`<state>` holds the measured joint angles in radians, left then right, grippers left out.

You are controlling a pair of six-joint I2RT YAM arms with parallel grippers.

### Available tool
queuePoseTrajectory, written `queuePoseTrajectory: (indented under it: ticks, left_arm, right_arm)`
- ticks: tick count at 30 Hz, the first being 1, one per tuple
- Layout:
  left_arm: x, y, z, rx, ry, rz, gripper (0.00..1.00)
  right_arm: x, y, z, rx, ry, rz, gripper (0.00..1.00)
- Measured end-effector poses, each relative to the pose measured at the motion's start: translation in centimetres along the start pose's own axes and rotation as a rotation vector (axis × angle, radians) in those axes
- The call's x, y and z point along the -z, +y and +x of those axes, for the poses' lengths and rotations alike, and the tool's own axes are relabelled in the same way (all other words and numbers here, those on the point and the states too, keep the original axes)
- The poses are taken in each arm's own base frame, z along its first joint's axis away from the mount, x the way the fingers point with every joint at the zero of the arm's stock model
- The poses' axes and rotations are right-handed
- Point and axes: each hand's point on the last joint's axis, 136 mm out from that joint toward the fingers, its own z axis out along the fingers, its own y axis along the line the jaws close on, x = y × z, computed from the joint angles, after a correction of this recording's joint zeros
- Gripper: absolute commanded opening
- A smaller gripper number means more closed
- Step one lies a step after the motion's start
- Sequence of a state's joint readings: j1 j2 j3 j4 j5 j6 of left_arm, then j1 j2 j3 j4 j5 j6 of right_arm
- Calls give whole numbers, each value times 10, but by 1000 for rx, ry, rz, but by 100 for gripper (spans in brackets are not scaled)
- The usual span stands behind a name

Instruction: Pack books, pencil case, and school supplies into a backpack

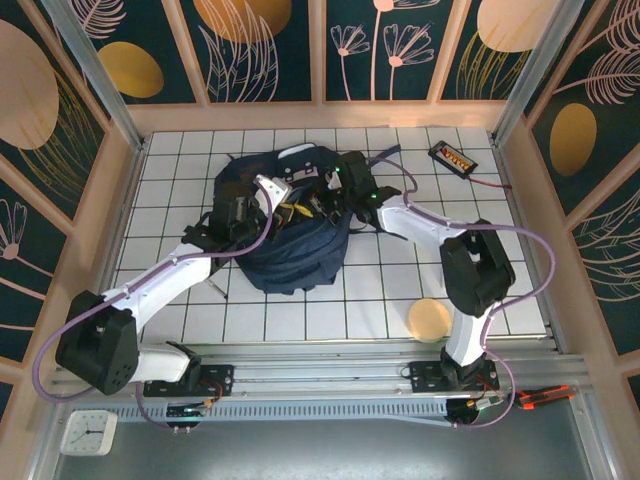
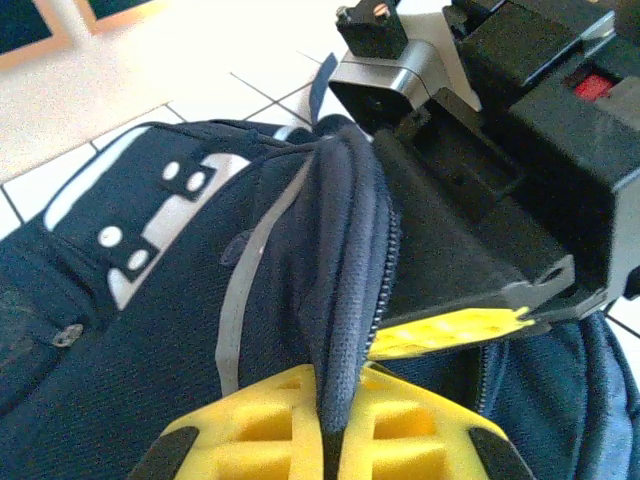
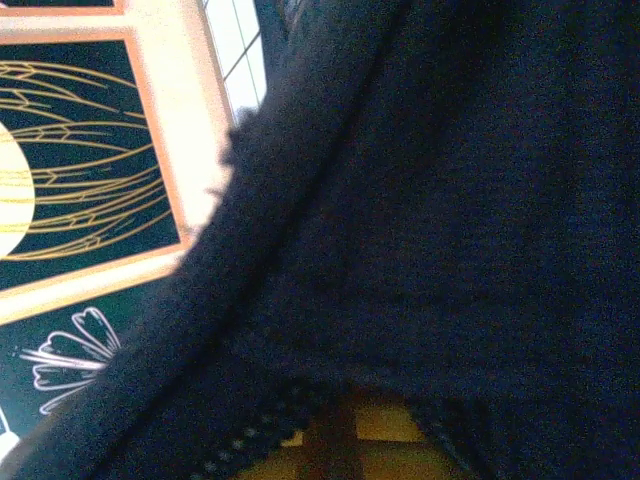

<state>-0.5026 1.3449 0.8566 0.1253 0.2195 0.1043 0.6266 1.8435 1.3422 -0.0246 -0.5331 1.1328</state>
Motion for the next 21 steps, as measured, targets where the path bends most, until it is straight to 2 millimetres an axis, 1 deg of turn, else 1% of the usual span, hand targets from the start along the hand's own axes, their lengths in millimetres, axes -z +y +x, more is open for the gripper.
queuePoseTrajectory:
  ticks: [2, 5, 6, 8, 11, 13, 14, 15, 16, 17, 18, 20, 21]
  left_arm:
    - [-4, 4, 1, 16, 5, -19, 0]
    - [-12, 10, -2, 33, 7, -42, 0]
    - [-14, 13, -6, 35, 0, -53, 0]
    - [-16, 16, -11, 37, -10, -66, 0]
    - [-19, 16, -17, 34, -18, -63, 0]
    - [-20, 15, -20, 32, -19, -52, 0]
    - [-23, 11, -20, 30, -16, -38, 0]
    - [-26, 8, -22, 24, -16, -25, 0]
    - [-30, 5, -24, 17, -16, -17, 0]
    - [-32, 4, -25, 15, -16, -13, 0]
    - [-34, 4, -25, 13, -14, -5, 0]
    - [-38, 4, -24, 10, -7, 1, 0]
    - [-40, 4, -24, 9, -5, 3, 0]
  right_arm:
    - [-7, -6, -3, 5, -16, 17, 47]
    - [-12, -15, -9, 0, -52, 50, 72]
    - [-12, -17, -13, 1, -69, 59, 75]
    - [-9, -19, -18, 9, -94, 67, 75]
    - [-4, -16, -24, 22, -127, 67, 75]
    - [4, -16, -27, 34, -163, 70, 75]
    - [11, -18, -27, 42, -186, 77, 75]
    - [22, -17, -27, 63, -216, 86, 76]
    - [35, -15, -26, 90, -243, 93, 80]
    - [48, -12, -24, 118, -269, 98, 89]
    - [66, -3, -22, 159, -304, 91, 99]
    - [102, 21, -17, 267, -379, 49, 99]
    - [123, 36, -10, 339, -422, 24, 99]
